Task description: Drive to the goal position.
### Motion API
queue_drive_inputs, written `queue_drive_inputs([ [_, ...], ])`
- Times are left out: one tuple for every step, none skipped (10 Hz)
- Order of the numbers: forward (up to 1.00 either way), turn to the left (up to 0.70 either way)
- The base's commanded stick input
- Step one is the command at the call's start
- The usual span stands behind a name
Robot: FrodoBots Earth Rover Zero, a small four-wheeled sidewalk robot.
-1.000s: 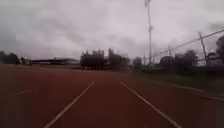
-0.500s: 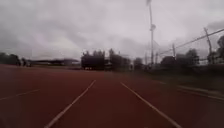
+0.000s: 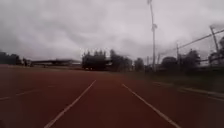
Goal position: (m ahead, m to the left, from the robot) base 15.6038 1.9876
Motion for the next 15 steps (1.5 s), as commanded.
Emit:
queue_drive_inputs([
  [0.70,0.00],
  [0.70,0.00],
  [0.70,0.00],
  [0.70,0.00],
  [0.70,0.00],
  [0.70,0.00],
  [0.70,0.00],
  [0.70,0.00],
  [0.70,0.00],
  [0.70,0.00],
  [0.70,0.00],
  [0.70,0.00],
  [0.70,0.00],
  [0.70,0.00],
  [0.70,0.00],
])
